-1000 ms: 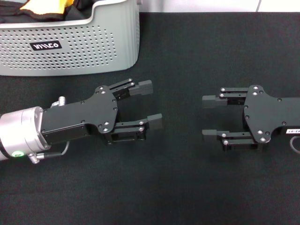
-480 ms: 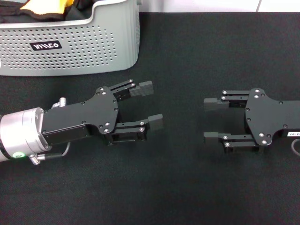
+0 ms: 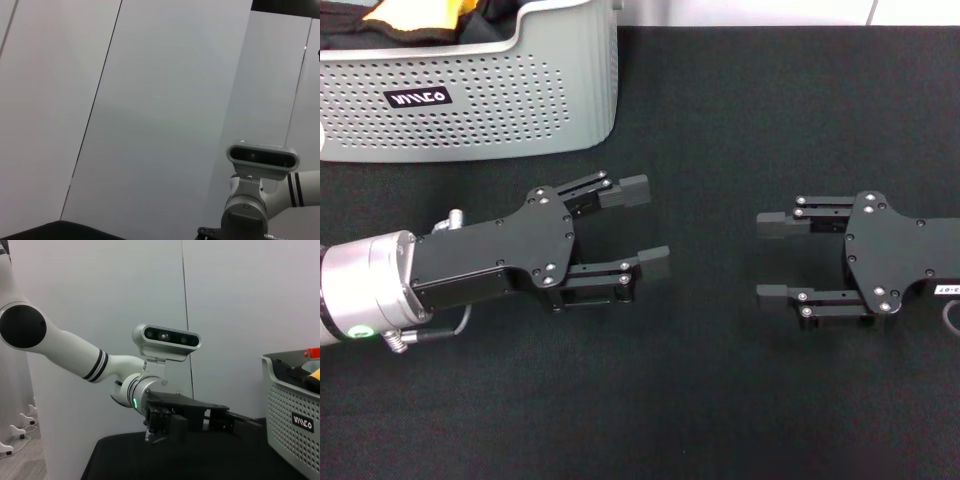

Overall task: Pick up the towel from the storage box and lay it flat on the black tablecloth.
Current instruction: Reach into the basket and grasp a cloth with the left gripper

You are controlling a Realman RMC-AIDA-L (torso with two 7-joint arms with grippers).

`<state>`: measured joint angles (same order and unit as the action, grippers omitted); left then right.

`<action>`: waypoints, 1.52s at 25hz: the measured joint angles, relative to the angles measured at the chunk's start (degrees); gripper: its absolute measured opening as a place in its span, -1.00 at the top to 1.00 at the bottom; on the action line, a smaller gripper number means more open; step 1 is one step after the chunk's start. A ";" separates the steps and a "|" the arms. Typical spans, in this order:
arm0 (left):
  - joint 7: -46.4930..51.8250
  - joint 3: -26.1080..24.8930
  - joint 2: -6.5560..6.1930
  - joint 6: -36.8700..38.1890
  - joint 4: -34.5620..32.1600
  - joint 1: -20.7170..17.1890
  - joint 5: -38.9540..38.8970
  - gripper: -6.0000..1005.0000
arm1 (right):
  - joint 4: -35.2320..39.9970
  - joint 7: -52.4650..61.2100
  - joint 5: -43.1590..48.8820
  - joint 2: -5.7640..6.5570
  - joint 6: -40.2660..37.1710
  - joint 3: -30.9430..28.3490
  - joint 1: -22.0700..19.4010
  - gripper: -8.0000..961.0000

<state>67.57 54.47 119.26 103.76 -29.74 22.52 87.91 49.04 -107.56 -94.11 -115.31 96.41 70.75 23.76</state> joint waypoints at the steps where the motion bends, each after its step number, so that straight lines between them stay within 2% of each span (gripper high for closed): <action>1: 0.01 0.01 0.02 0.01 -0.03 -0.01 0.00 -0.75 | 0.00 -0.02 0.01 0.00 0.00 0.00 -0.07 -0.37; 7: 0.03 -1.44 0.27 -0.17 0.05 -0.31 -0.33 -0.75 | -0.01 -0.15 0.02 0.00 -0.31 -0.37 -0.37 -0.37; 10: 0.03 -7.72 0.55 -1.39 0.74 -0.66 -0.63 -0.75 | -0.12 -0.16 0.01 0.01 -0.34 -1.44 -0.58 -0.37; 13: -1.10 -16.23 0.69 -2.83 3.00 -1.28 -1.55 -0.75 | -0.17 -0.49 -0.14 0.01 -0.38 -1.69 -1.36 -0.37; 17: -3.05 -20.65 0.74 -3.35 3.45 -2.02 -3.19 -0.75 | -0.50 -1.56 -0.23 -0.03 -0.36 -2.10 -2.08 -0.36; 24: -3.90 -21.86 0.77 -11.55 6.99 -2.11 -9.78 -0.75 | -1.03 -2.39 -0.43 -0.09 -0.30 -2.38 -2.56 -0.36; 30: -4.24 -21.90 0.75 -18.08 8.95 -1.28 -12.36 -0.75 | -1.06 -2.43 -0.44 -0.03 0.06 -3.69 -2.82 -0.36; 38: -4.25 -21.77 0.77 -20.65 9.28 -1.07 -13.27 -0.75 | -1.06 -2.43 -0.20 0.01 0.25 -3.79 -2.93 -0.36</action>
<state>63.31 32.70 120.03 83.11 -20.46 21.45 74.64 47.98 -109.99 -94.31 -115.31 96.66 66.97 20.82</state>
